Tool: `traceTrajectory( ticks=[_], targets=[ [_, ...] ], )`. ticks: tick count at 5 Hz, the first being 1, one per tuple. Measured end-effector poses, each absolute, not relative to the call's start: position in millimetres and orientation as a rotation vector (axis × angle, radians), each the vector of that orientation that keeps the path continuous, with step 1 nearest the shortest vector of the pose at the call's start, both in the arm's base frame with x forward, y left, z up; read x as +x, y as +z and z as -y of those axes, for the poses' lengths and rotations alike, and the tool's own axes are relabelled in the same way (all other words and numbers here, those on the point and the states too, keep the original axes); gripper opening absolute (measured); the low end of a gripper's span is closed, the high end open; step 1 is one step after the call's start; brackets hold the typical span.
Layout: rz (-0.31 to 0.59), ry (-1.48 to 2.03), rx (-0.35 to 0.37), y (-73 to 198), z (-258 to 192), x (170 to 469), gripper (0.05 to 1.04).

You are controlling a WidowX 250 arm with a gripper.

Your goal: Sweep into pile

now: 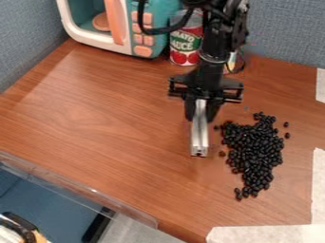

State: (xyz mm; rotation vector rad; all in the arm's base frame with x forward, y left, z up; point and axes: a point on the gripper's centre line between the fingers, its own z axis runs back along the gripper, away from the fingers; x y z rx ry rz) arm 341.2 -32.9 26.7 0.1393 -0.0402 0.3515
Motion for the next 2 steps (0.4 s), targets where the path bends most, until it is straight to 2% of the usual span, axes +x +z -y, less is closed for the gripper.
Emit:
traceTrajectory(
  ticks=[1,2],
  targets=[
    [0.018,0.147,0.183,14,14,345,0.349],
    [0.039,0.018,0.173,8,-8,347,0.349]
  ],
)
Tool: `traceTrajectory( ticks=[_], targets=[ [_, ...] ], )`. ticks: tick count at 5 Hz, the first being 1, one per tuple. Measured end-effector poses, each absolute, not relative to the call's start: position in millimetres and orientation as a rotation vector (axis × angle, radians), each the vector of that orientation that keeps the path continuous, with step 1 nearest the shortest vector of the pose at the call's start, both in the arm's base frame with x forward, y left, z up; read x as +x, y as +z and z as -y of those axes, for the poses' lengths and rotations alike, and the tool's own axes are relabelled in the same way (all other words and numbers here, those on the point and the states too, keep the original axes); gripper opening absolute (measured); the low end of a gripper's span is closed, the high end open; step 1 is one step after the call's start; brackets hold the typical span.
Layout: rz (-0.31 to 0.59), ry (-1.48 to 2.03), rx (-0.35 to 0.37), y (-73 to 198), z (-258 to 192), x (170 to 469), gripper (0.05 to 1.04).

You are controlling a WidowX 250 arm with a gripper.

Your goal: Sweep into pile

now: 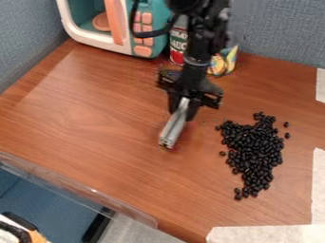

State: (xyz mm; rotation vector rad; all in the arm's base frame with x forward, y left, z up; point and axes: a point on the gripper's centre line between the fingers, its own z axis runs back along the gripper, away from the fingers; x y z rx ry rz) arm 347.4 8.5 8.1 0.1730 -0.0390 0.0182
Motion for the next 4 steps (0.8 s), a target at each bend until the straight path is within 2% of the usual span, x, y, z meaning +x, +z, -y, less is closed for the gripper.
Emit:
traceTrajectory(
  ticks=[1,2,3,4],
  targets=[
    [0.062,-0.045,0.158,3,-17,345,0.349],
    [0.057,-0.074,0.129,3,-21,344,0.410],
    [0.042,-0.080,0.118,20,-28,339,0.721],
    [0.064,-0.109,0.088,44,-29,336,0.980]
  ],
)
